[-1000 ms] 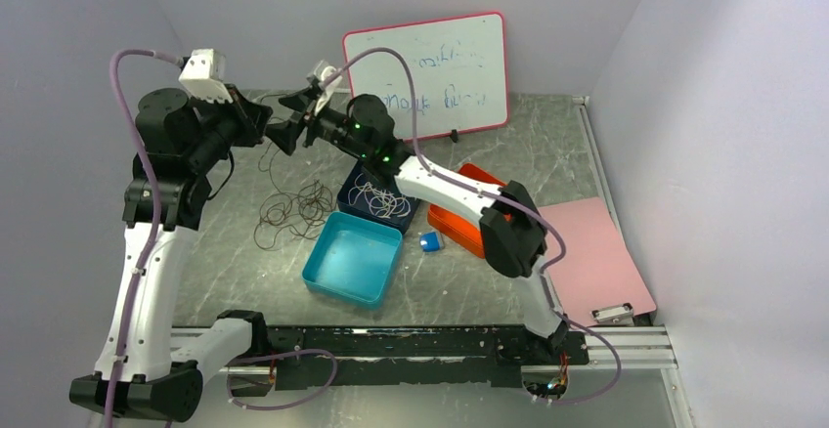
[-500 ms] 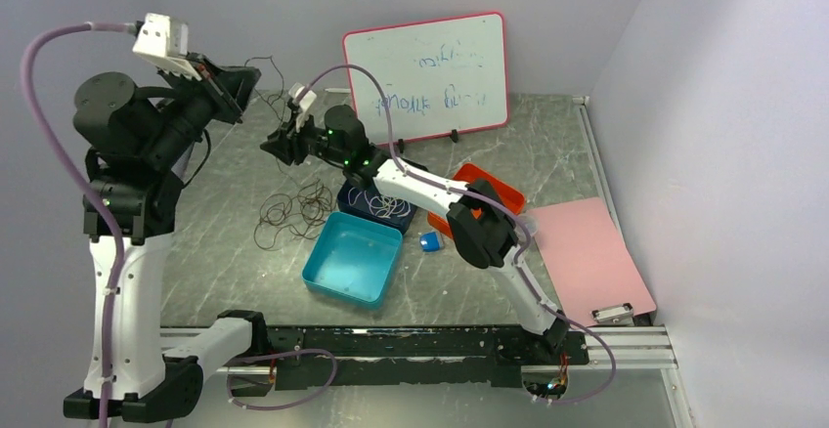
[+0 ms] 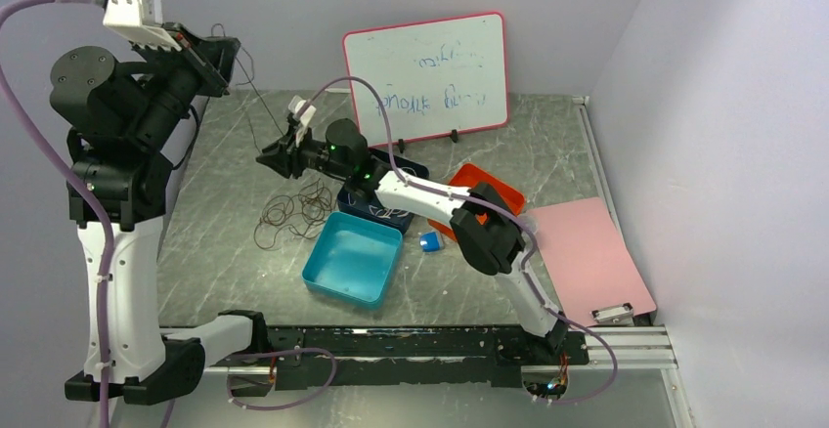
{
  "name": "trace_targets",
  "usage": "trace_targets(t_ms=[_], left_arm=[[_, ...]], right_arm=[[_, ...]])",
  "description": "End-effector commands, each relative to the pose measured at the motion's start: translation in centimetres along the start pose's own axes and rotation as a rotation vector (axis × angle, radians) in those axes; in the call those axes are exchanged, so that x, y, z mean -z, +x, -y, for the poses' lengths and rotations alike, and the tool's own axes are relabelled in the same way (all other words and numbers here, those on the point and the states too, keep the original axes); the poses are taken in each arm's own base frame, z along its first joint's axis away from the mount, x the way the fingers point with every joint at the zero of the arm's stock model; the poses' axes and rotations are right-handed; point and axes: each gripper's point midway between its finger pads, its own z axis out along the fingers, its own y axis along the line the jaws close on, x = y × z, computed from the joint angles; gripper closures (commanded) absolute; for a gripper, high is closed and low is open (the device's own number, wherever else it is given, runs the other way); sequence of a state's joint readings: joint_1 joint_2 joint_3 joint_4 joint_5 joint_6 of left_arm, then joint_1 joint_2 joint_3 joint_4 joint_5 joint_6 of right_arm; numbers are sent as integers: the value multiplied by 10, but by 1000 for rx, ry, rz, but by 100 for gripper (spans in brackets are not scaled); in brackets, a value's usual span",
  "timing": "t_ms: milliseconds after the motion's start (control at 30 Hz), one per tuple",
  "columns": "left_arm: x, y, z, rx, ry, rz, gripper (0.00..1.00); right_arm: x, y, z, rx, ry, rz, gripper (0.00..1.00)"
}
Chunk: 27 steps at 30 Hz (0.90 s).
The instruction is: Untangle the cables
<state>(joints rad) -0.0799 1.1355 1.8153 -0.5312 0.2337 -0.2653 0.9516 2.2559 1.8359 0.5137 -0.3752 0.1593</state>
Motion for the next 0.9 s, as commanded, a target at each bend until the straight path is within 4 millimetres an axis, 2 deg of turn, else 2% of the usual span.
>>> trace_targets(t_ms=[0,67,367,500,567,667,767,867], left_arm=[[38,-124,23,-72,2,419,93],[38,-132,23,-80,-2,447,93],[34,-142,23,-88,1,478,93],[29,-139,18,-97,-17,470,93],[28,-134,14,-96,-33,460,93],[24,-122,5,-94,-66,434,93],[21,-113,-5,-92,-108,414,93],[22,-111,-8,-100,-125,409,93]], right_arm=[[19,91,2,-101,25,-214,68],[22,96,-1,-115,18,-219,66],[30,110,-6,-136,6,-243,64],[36,98,-9,-120,7,-222,44],[41,76,-9,-91,23,-186,34],[51,34,-10,-26,47,-117,26],[65,-14,-14,47,78,-43,22],[83,-49,-13,106,134,15,19]])
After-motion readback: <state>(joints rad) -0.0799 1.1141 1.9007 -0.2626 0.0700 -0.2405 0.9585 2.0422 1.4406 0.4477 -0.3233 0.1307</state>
